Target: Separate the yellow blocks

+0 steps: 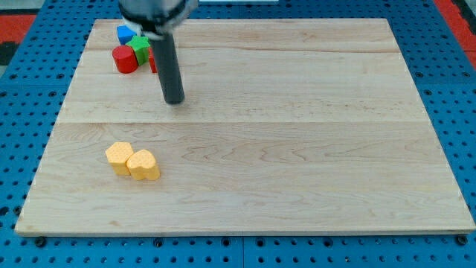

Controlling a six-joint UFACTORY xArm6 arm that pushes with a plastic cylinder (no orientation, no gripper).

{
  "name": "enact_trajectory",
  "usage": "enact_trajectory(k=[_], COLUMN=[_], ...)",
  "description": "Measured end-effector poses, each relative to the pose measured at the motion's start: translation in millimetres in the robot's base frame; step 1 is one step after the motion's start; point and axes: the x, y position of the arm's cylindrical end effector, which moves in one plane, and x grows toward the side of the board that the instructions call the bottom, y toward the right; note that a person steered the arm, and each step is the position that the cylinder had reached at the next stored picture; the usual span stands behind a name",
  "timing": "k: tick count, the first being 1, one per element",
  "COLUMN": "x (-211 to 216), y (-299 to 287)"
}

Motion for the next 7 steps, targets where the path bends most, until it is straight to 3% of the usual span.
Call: enact_trajectory(k=[2, 3, 5, 6, 7], x=[129, 159, 154, 139, 94], y=[-1, -52, -157, -111, -68])
